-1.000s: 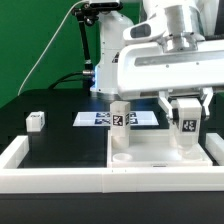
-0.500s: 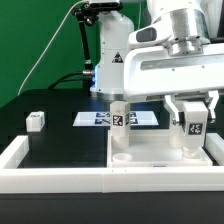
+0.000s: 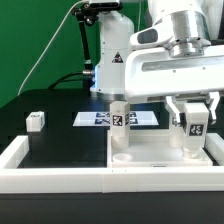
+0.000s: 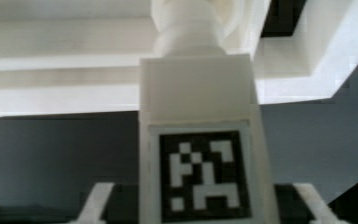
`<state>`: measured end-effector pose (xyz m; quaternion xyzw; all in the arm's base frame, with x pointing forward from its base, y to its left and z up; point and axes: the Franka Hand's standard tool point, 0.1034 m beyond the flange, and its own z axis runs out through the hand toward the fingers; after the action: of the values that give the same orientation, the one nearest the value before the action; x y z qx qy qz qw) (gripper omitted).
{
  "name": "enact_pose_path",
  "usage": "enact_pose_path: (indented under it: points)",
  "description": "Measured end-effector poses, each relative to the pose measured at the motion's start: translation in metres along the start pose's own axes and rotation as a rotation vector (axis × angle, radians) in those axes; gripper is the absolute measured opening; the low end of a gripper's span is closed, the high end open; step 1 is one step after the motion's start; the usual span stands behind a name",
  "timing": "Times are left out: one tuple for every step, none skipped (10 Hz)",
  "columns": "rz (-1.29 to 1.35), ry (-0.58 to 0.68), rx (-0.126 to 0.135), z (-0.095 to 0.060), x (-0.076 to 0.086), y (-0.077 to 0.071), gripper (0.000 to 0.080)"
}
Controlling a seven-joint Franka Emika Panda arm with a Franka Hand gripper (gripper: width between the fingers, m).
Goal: Assemble square table
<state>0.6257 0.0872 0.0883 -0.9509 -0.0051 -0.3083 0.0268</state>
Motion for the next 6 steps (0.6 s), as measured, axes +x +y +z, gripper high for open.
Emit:
enact_pose_path:
  points:
    - [-0.003, -0.009, 0.003, 0.001, -0.003, -0.003, 0.029]
    - [-0.006, -0.021, 0.007, 0.003, -0.007, -0.005, 0.029]
    - [-0.008, -0.026, 0.009, 0.004, -0.009, -0.007, 0.029]
    - [-0.009, -0.029, 0.01, 0.004, -0.01, -0.007, 0.029]
    - [-0.009, -0.03, 0.01, 0.005, -0.011, -0.007, 0.029]
    - [-0.01, -0.031, 0.008, 0.006, -0.014, -0.006, 0.029]
